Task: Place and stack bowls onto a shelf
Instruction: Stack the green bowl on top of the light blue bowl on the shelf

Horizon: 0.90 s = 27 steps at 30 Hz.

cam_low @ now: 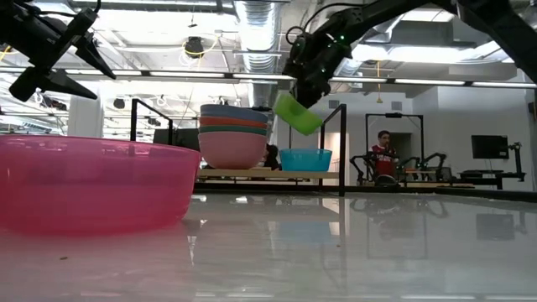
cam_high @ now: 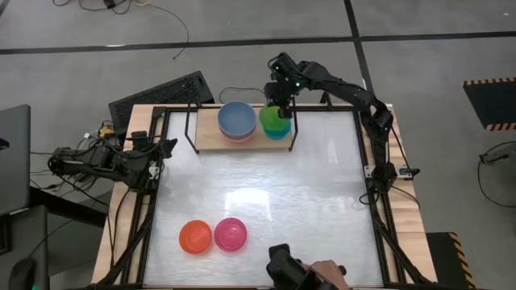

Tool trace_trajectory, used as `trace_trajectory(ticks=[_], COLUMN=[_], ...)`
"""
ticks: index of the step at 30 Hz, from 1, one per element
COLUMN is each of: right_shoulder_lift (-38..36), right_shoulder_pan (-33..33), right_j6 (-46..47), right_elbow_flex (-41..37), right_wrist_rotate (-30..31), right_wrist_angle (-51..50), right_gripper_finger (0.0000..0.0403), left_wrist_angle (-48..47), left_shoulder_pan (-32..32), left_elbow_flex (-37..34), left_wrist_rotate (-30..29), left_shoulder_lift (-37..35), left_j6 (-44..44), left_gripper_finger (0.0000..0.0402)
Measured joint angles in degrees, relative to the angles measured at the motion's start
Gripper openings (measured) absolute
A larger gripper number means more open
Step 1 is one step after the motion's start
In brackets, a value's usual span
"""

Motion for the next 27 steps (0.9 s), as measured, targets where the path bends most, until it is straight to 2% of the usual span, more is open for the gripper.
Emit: trace_trajectory(ticks=[11,23,27], right_shoulder_lift=[4.72,4.70,4.70], right_shoulder_pan=[-0.34,-0.69,-0.39], right_j6=[-2.56,-3.09,-3.01], right_elbow_flex=[0.00,0.00,0.00], right_wrist_rotate=[6.56,8.81,8.95], right_wrist_angle=[-3.58,-4.28,-4.36], right_gripper_finger=[0.0022,0.0022,0.0058], left_wrist_angle=[0.00,0.04,0.04], left_shoulder_pan=[0.00,0.00,0.00], left_elbow_flex=[0.01,0.00,0.01], left_wrist_rotate=[-0.41,-0.35,-0.35], left_shoulder_lift=[-0.01,-0.01,-0.01], left_j6=[0.27,0.22,0.22], left_gripper_finger=[0.0245,0.0245,0.0245])
